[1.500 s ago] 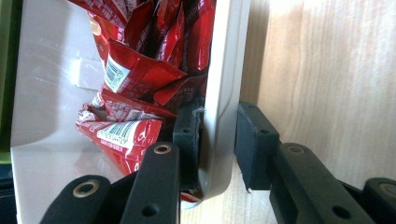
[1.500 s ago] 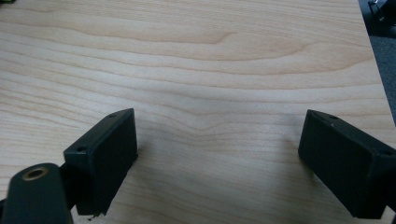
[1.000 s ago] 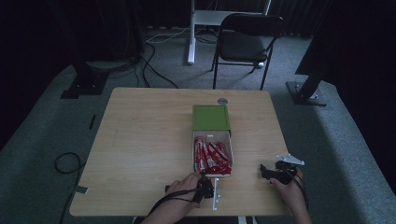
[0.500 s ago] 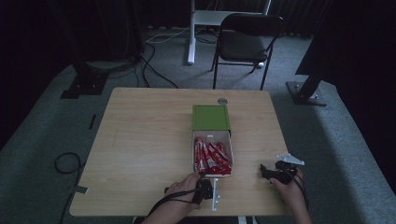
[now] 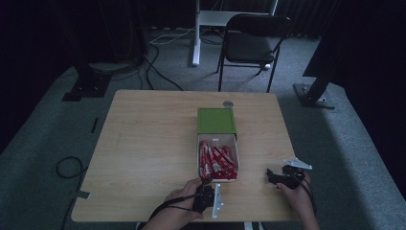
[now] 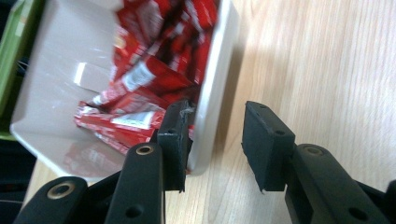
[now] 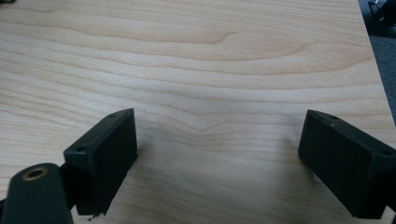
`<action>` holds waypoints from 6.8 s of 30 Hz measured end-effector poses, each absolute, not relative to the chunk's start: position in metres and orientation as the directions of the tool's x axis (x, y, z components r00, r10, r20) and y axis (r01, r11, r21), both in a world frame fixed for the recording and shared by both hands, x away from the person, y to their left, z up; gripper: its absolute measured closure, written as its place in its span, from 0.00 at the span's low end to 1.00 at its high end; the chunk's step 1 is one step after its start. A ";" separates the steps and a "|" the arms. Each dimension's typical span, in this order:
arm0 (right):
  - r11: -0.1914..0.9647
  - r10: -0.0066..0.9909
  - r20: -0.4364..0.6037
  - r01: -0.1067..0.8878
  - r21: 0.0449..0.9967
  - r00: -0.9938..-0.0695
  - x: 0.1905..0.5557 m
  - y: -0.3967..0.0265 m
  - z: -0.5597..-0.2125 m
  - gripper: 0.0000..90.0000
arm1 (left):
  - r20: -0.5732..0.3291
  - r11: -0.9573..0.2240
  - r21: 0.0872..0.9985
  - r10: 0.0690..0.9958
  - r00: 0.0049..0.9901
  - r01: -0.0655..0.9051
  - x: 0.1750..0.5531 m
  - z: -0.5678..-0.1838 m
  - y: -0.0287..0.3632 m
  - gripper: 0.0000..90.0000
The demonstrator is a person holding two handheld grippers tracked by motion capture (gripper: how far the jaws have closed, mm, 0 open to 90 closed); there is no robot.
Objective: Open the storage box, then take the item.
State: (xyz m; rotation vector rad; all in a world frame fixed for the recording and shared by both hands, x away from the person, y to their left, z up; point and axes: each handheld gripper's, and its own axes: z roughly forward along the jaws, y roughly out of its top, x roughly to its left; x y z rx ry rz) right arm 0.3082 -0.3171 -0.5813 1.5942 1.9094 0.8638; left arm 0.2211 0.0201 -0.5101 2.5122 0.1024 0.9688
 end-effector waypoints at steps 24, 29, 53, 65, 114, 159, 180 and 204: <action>0.112 0.982 0.019 0.663 0.740 -0.187 0.308 -0.317 -0.581 0.12 | 0.416 -0.643 0.765 0.541 0.731 0.041 0.252 -0.461 0.091 0.70; 0.112 0.982 0.019 0.663 0.741 -0.187 0.308 -0.317 -0.581 0.12 | 0.387 -0.614 0.785 0.590 0.708 0.082 0.259 -0.462 0.108 0.70; 0.115 0.982 0.014 0.662 0.741 -0.187 0.308 -0.317 -0.582 0.12 | 0.269 -0.483 0.819 0.799 0.538 0.309 0.285 -0.498 0.203 0.63; 0.115 0.982 0.014 0.662 0.741 -0.187 0.308 -0.317 -0.582 0.12 | 0.176 -0.407 0.816 0.852 0.494 0.411 0.291 -0.521 0.235 0.38; 0.114 0.982 0.015 0.662 0.741 -0.187 0.308 -0.317 -0.582 0.12 | 0.035 -0.138 0.706 0.986 0.161 0.695 0.302 -0.572 0.292 0.02; 0.111 0.972 0.064 0.678 0.727 -0.228 0.308 -0.308 -0.572 0.12 | 0.020 -0.139 0.706 0.984 0.176 0.695 0.313 -0.572 0.287 0.02; 0.103 0.948 0.088 0.559 0.823 -0.305 0.309 -0.268 -0.499 0.18 | 0.023 -0.145 0.704 0.983 0.182 0.695 0.313 -0.572 0.287 0.02; 0.202 0.864 0.057 0.446 0.872 -0.501 0.303 -0.201 -0.450 0.37 | 0.022 -0.144 0.704 0.983 0.182 0.695 0.313 -0.572 0.287 0.02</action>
